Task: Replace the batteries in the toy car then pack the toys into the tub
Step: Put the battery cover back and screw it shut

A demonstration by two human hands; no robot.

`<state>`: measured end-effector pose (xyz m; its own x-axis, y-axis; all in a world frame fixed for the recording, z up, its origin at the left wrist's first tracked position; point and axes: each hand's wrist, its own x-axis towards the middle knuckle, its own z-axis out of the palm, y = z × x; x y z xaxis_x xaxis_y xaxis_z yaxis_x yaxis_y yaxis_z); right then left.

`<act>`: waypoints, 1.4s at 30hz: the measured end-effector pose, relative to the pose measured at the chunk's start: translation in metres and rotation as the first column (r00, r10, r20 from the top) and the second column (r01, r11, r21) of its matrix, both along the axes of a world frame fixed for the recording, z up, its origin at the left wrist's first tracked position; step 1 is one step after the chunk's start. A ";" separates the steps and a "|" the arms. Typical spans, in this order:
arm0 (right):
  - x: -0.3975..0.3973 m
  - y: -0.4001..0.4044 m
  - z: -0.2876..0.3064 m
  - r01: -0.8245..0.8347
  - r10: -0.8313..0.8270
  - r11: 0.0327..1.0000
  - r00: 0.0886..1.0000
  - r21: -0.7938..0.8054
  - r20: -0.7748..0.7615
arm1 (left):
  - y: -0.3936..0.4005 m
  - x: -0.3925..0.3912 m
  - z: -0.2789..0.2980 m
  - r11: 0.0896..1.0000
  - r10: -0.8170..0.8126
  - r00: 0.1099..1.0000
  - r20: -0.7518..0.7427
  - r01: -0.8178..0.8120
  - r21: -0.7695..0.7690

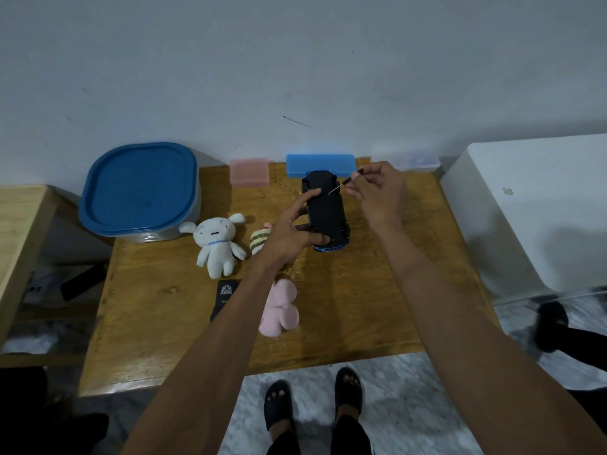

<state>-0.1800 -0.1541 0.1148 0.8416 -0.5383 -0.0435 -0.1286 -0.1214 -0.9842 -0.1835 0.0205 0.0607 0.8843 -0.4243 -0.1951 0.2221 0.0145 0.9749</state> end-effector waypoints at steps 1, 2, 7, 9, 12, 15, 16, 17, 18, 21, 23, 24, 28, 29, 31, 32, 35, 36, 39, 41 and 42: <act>0.000 0.000 0.000 0.001 -0.001 1.000 1.000 0.009 0.000 | 0.000 0.000 0.000 1.000 0.002 1.000 -0.006 -0.002 -0.004; 0.000 0.000 0.001 0.001 -0.001 1.000 1.000 0.014 0.002 | 0.000 0.000 -0.001 1.000 0.003 1.000 -0.007 -0.004 -0.005; -0.001 0.001 -0.001 0.004 -0.004 0.999 1.000 0.041 0.011 | 0.001 0.001 0.000 1.000 -0.002 1.000 -0.030 0.001 -0.014; -0.002 0.001 -0.001 0.005 -0.006 0.998 1.000 0.055 0.011 | 0.001 0.002 0.001 1.000 0.002 0.999 -0.034 -0.003 -0.010; -0.003 0.000 0.000 0.005 -0.006 0.998 1.000 0.068 0.012 | 0.001 0.002 0.002 1.000 0.001 1.000 -0.024 -0.001 -0.010; -0.003 0.001 0.001 0.011 -0.012 0.996 1.000 0.085 0.005 | 0.001 0.002 0.005 1.000 0.015 0.999 -0.050 -0.016 -0.022; -0.003 0.001 0.001 0.016 -0.016 0.996 1.000 0.091 0.003 | 0.002 0.002 0.005 0.999 0.017 0.998 -0.056 -0.019 -0.027; -0.003 0.001 0.001 0.018 -0.018 0.995 1.000 0.095 0.002 | 0.002 0.002 0.005 0.999 0.016 0.998 -0.056 -0.018 -0.028; -0.003 0.001 0.001 0.017 -0.017 0.995 1.000 0.098 0.001 | 0.003 0.002 0.005 1.000 0.014 0.999 -0.049 -0.015 -0.023; -0.003 0.002 -0.001 0.009 -0.009 0.995 1.000 0.097 0.003 | 0.005 0.002 0.007 1.000 0.006 1.000 -0.006 -0.006 0.003; -0.004 0.003 -0.001 0.006 -0.006 0.996 1.000 0.089 0.004 | 0.005 0.001 0.008 1.000 0.003 1.000 -0.008 -0.003 0.002; -0.004 0.003 -0.001 0.003 -0.004 0.996 1.000 0.087 0.008 | 0.005 0.001 0.008 1.000 0.004 1.000 -0.016 -0.004 -0.002; -0.003 0.003 0.000 0.000 -0.001 0.997 1.000 0.072 0.011 | 0.005 0.001 0.006 1.000 0.009 1.000 0.005 -0.009 -0.008; -0.002 0.003 -0.001 -0.001 0.001 0.998 1.000 0.055 0.011 | 0.005 0.001 0.007 1.000 0.010 1.000 0.007 -0.009 -0.010; -0.002 0.002 -0.002 -0.001 0.001 1.000 1.000 0.004 0.020 | 0.005 0.001 0.007 1.000 0.011 1.000 0.011 -0.011 -0.014; -0.002 0.003 -0.002 -0.001 0.002 1.000 1.000 -0.024 0.029 | 0.005 0.000 0.008 1.000 0.011 1.000 0.017 -0.011 -0.013; -0.001 0.004 -0.002 -0.018 0.027 0.990 0.998 -0.138 0.063 | 0.004 0.000 0.007 1.000 0.011 0.999 0.045 -0.011 0.008; -0.001 0.005 -0.002 -0.028 0.042 0.983 0.997 -0.182 0.070 | 0.003 -0.001 0.007 1.000 0.010 0.999 0.052 -0.011 0.015; 0.000 0.006 -0.002 -0.061 0.092 0.949 0.992 -0.310 0.087 | 0.003 -0.002 0.006 1.000 0.012 0.999 0.043 -0.014 0.023; 0.000 0.007 -0.003 -0.081 0.119 0.928 0.989 -0.364 0.084 | 0.003 -0.002 0.007 1.000 0.018 0.999 0.032 -0.019 0.022; 0.000 0.008 -0.003 -0.092 0.133 0.922 0.987 -0.375 0.085 | 0.003 -0.002 0.007 1.000 0.018 0.999 0.027 -0.019 0.019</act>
